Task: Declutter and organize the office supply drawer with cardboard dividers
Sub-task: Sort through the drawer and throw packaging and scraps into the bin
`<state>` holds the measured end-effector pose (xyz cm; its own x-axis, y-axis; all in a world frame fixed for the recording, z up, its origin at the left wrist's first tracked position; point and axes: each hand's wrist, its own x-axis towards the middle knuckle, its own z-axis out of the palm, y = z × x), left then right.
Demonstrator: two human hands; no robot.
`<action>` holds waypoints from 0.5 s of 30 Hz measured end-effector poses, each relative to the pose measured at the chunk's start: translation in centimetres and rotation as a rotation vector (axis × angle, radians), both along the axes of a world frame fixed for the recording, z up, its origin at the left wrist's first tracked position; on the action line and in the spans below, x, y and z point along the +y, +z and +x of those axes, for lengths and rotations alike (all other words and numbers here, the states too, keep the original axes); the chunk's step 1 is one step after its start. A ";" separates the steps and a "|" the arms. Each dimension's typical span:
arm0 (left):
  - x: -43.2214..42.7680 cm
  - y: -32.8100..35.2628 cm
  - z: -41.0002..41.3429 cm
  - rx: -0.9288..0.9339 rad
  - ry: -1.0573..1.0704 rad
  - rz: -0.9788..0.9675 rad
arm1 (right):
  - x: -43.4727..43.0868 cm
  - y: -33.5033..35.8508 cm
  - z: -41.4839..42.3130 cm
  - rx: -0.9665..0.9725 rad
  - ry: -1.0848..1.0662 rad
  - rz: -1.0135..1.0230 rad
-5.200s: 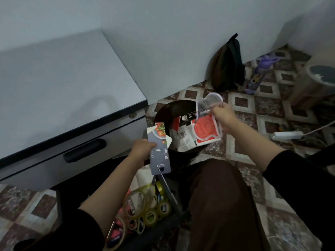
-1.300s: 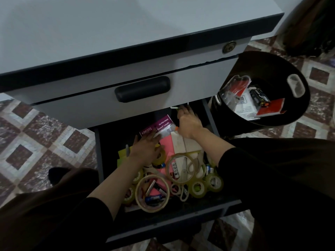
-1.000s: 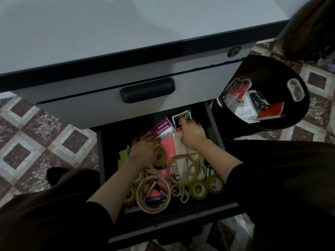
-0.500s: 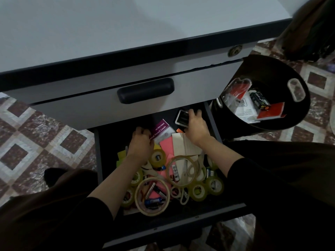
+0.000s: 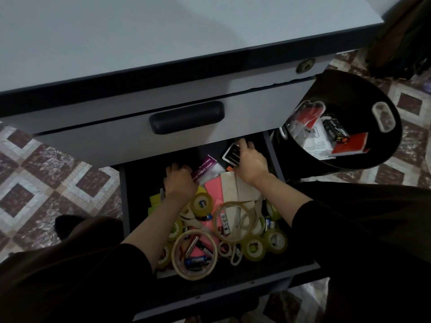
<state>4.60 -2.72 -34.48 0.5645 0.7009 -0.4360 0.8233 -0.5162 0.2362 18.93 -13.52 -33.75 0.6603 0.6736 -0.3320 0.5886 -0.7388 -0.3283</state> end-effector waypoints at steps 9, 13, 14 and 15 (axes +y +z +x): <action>-0.2 2.7 -1.0 -0.146 -0.079 0.071 | -1.9 2.4 -0.7 0.042 0.185 -0.122; -1.3 5.6 -1.7 -0.127 -0.156 0.118 | -2.9 3.6 -1.9 -0.020 0.253 -0.179; -1.7 6.2 -2.0 -0.131 -0.136 0.096 | -3.2 3.9 -2.2 -0.029 0.277 -0.192; -2.1 6.8 -2.5 -0.144 -0.101 0.052 | -3.3 4.3 -2.5 -0.025 0.290 -0.196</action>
